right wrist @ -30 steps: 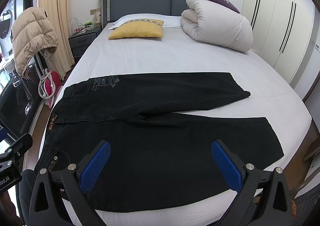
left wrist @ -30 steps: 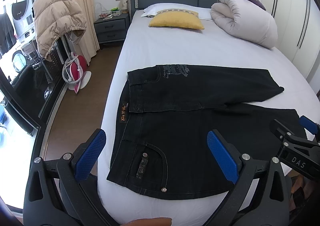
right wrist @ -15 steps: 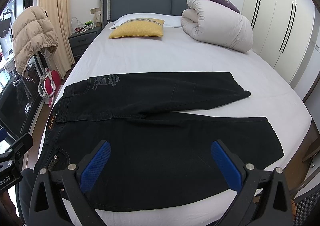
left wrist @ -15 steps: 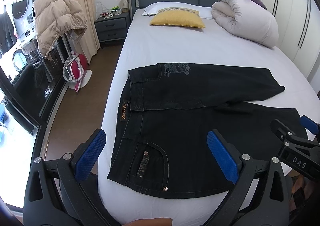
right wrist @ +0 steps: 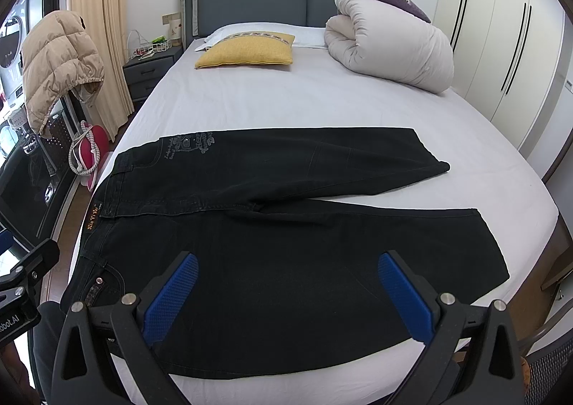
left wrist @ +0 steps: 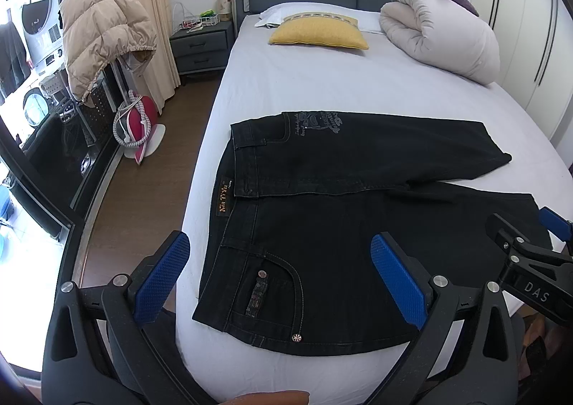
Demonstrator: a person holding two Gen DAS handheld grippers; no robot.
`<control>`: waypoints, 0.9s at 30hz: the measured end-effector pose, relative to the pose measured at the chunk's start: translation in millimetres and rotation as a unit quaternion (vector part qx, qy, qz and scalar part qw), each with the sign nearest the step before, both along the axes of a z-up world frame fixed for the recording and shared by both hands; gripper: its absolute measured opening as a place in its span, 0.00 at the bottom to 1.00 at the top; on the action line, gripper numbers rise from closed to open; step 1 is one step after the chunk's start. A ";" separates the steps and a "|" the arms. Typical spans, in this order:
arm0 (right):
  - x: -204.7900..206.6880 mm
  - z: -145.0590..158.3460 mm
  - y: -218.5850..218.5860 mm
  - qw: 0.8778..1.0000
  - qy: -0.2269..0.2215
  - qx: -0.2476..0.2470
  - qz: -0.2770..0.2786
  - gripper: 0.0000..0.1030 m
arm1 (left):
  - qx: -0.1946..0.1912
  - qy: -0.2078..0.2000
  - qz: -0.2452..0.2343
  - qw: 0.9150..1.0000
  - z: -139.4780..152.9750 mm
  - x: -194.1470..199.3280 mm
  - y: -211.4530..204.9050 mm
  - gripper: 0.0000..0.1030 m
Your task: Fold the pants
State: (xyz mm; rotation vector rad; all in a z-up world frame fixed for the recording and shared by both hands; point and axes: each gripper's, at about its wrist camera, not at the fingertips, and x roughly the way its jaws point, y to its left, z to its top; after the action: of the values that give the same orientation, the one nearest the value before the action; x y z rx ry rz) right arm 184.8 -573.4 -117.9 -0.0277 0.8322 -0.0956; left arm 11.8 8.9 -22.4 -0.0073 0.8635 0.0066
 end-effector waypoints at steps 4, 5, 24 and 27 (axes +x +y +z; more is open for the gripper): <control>-0.6 -0.5 0.4 1.000 0.000 -0.001 0.000 1.00 | 0.000 0.000 0.000 1.000 -0.2 0.0 0.1 1.00; -0.5 -0.6 0.4 1.000 0.000 0.000 0.000 1.00 | 0.000 0.000 0.000 1.000 -0.7 -0.3 0.7 1.00; 5.9 -18.2 6.1 1.000 0.017 0.006 0.022 1.00 | 0.016 0.000 -0.011 1.000 -18.2 20.9 7.8 1.00; 21.2 -21.2 0.7 0.999 0.026 0.017 0.044 1.00 | 0.010 0.008 -0.032 0.999 -26.7 51.0 17.3 1.00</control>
State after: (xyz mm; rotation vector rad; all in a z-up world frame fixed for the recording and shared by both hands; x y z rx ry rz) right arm 205.9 -572.7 -139.2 -0.0339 0.8828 0.0017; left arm 62.8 26.2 -49.1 0.0388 0.8785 -0.0457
